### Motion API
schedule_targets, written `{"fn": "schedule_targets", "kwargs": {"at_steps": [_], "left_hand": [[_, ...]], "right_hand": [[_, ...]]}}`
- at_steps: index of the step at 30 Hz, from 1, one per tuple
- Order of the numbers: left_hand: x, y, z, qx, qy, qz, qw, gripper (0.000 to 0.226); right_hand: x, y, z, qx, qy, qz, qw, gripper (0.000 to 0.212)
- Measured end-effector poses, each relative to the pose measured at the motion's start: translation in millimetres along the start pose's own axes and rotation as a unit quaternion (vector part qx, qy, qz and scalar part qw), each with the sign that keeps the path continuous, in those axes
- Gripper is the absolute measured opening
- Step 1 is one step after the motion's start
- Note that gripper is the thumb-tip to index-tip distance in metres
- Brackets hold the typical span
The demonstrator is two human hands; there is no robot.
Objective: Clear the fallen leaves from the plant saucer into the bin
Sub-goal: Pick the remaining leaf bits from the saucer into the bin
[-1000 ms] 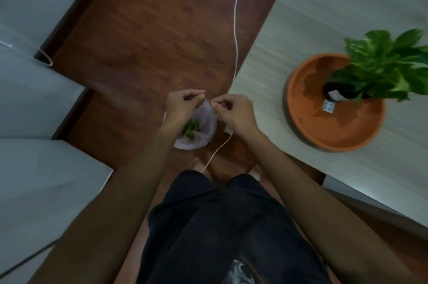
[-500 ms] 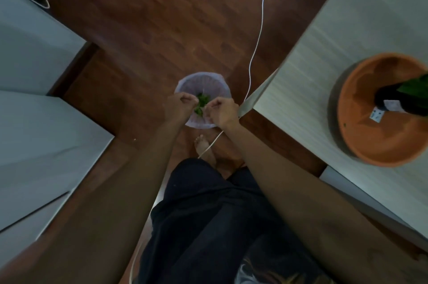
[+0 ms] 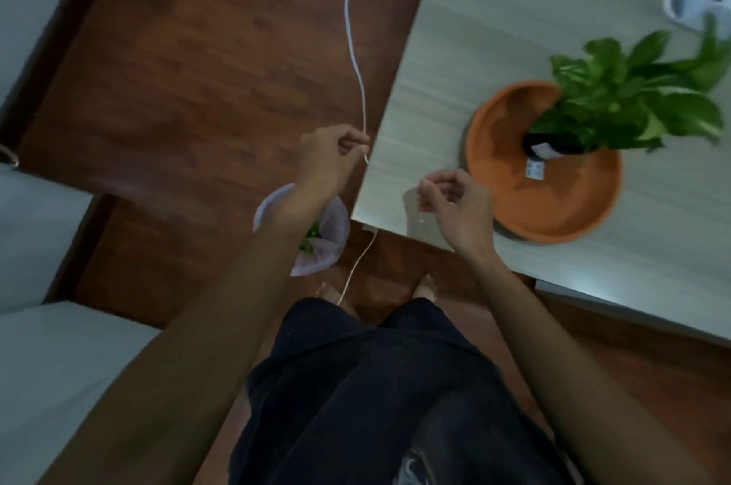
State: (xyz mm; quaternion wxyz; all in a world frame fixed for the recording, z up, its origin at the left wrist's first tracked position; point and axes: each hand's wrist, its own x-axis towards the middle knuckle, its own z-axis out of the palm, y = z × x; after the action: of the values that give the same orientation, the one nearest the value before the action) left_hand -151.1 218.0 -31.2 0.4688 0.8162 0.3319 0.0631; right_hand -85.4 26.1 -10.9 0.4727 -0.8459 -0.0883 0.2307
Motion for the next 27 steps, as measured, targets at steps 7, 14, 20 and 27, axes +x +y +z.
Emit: {"fn": "schedule_targets", "kwargs": {"at_steps": [7,14,20,27], "left_hand": [[13.9,84.9,81.1,0.109,-0.120,0.151,0.975,0.012],[4.3,119.0,150.0,0.264,-0.227,0.275,0.896,0.019],[-4.7,128.3,179.1,0.337,-0.250,0.286,0.862,0.021],[-12.0,122.5,178.2,0.378,-0.292,0.282,0.832,0.036]], "right_hand": [[10.9,51.1,-96.5,-0.015,0.126,0.036,0.991,0.013],[18.0,85.3,-147.5,-0.105,0.151,-0.002,0.983,0.011],[15.3,103.9,-150.7,-0.084,0.128,-0.015,0.988,0.008],[15.4,111.2,-148.6,-0.063,0.147,-0.028,0.987,0.006]]}}
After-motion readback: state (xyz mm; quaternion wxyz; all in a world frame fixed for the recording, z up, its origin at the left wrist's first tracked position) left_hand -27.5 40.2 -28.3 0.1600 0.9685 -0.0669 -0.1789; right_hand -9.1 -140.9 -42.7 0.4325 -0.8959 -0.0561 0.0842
